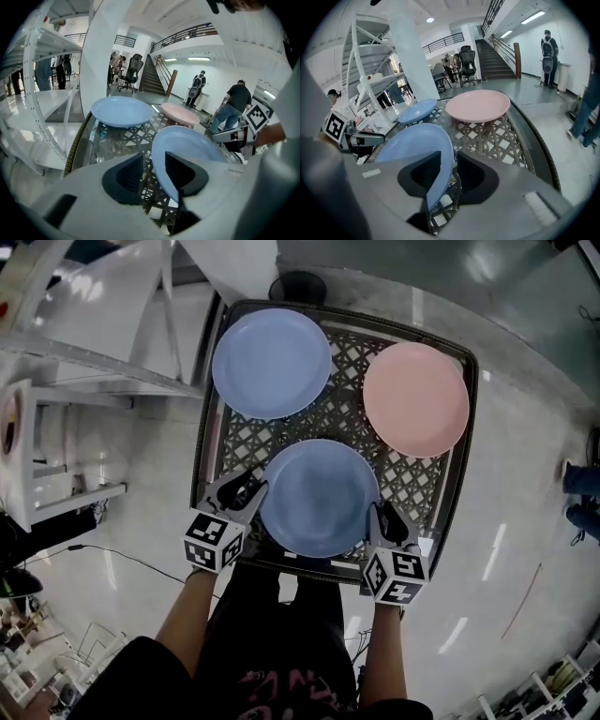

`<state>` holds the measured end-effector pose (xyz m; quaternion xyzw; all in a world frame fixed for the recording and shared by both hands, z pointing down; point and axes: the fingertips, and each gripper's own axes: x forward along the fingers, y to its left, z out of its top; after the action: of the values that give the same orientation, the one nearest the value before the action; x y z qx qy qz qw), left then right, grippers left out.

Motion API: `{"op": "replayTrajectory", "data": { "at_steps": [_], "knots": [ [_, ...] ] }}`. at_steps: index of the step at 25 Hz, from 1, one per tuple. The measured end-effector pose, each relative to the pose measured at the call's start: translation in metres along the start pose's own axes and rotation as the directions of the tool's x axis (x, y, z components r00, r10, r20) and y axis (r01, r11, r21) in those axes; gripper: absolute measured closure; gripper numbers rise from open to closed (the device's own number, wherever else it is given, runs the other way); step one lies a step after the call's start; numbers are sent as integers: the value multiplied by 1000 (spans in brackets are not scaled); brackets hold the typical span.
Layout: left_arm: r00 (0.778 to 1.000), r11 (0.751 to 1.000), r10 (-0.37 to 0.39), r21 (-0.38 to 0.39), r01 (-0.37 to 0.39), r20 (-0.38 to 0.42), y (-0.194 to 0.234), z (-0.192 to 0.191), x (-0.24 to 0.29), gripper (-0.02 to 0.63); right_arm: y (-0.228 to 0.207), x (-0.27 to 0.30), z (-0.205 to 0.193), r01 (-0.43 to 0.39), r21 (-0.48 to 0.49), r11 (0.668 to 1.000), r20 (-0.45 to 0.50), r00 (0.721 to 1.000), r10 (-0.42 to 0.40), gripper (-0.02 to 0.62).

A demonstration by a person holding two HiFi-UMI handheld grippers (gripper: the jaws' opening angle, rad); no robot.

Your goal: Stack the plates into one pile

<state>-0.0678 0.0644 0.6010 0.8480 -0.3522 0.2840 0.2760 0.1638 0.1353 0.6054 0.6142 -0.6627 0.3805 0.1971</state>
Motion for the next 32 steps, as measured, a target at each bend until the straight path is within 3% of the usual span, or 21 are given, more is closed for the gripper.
{"op": "replayTrajectory", "data": {
  "at_steps": [3,10,15,17,19,21,26,32],
  "knots": [
    [1000,1000,15,25,-14,-20,2,-6,5,454,-1,7,-13,8,7,1000,-33,999,-8,463],
    [999,1000,13,-8,-13,-49,6,-20,18,462,-4,19,-28,22,21,1000,-67,998,-20,454],
    [999,1000,-8,18,9,-54,-1,-25,24,515,-1,24,-34,16,15,1000,-78,997,-15,477],
    [998,999,-2,41,4,-56,-3,-24,25,557,1,25,-33,20,14,1000,-76,997,-19,514],
    [999,1000,9,24,-8,-51,-2,-23,25,561,2,25,-33,28,21,999,-81,996,-26,515],
    [999,1000,15,-3,-16,-34,-2,-21,21,571,3,22,-33,27,23,999,-81,996,-25,521],
    [999,999,38,15,-38,20,1,-1,6,578,13,12,-17,12,8,1000,-32,999,-12,529],
    [991,998,57,26,-61,125,2,41,-19,584,27,-6,25,-4,-11,1000,64,998,4,535]
  ]
}}
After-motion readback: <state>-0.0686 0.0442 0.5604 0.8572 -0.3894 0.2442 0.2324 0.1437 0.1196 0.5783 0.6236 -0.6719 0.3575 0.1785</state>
